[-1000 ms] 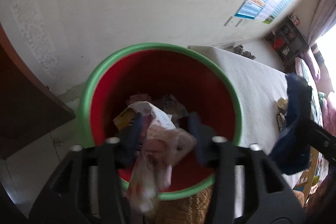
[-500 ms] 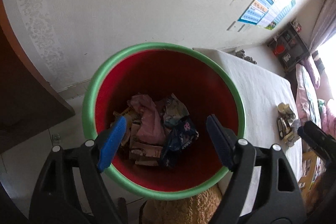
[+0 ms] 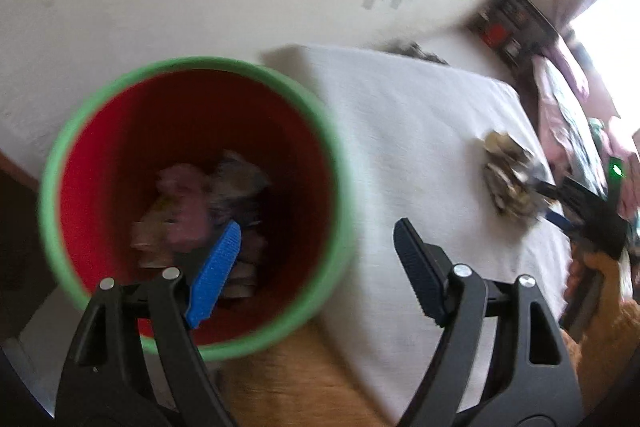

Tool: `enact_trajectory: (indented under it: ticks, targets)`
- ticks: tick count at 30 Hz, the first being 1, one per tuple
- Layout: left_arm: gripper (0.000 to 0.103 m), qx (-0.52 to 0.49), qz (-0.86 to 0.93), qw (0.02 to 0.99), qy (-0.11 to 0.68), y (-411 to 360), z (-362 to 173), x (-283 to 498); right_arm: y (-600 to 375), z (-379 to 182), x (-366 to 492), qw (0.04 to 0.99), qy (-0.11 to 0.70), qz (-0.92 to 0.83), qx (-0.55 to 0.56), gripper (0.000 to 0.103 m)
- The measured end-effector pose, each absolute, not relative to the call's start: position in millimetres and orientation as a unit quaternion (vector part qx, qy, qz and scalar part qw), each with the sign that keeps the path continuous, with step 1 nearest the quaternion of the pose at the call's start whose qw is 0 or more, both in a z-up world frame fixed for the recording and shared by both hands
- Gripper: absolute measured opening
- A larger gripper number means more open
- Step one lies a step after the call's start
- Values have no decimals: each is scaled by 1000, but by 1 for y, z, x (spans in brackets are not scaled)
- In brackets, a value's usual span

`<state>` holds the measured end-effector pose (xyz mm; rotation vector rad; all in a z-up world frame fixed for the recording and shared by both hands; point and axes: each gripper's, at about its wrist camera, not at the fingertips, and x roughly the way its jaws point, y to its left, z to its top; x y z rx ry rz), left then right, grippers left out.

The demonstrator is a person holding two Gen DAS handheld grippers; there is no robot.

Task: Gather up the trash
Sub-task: 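Grasp the brown chocolate wrapper with the left gripper while the right grasps silver foil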

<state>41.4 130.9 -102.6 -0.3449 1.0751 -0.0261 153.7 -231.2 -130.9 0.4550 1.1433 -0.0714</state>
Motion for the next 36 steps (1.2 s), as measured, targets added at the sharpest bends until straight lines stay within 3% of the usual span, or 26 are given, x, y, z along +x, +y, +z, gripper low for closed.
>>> enact_trajectory:
  ticks: [1,3,4,5,12,21,22,23,24,29,31,32,36]
  targets:
    - [76,-155,-30,842,515,113,-102,48,-235,-133,153,811,535,-16,235,51]
    - [76,-138,-55,841,520,84,-100,57,-237,-129,146,810,536,-6,240,44]
    - [76,-129,-68,841,521,67,-99,63,-236,-125,140,810,533,2,245,34]
    - [76,-122,-81,840,522,51,-97,68,-238,-119,130,811,527,13,255,32]
    - [76,-75,-131,829,538,-42,-105,116,-250,-93,37,840,494,14,224,31]
    - [76,-42,-113,817,564,-118,-130,165,-261,-113,16,820,520,14,239,33]
    - [72,-32,-110,819,563,-123,-131,167,-262,-112,16,821,518,15,239,34]
    - [61,-22,-108,818,565,-127,-134,169,-262,-112,16,822,517,16,238,34]
    - [56,-9,-106,813,572,-131,-138,172,-261,-112,17,822,517,19,237,35]
    - [46,17,-116,815,568,-131,-137,170,-264,-113,13,821,517,24,240,35]
    - [18,8,-138,819,557,-128,-129,163,-264,-113,14,821,517,26,240,35]
    - [11,10,-149,819,554,-127,-124,158,-264,-114,15,821,518,26,239,35]
    - [11,50,-153,832,530,-123,-117,136,-259,-115,15,822,520,24,231,35]
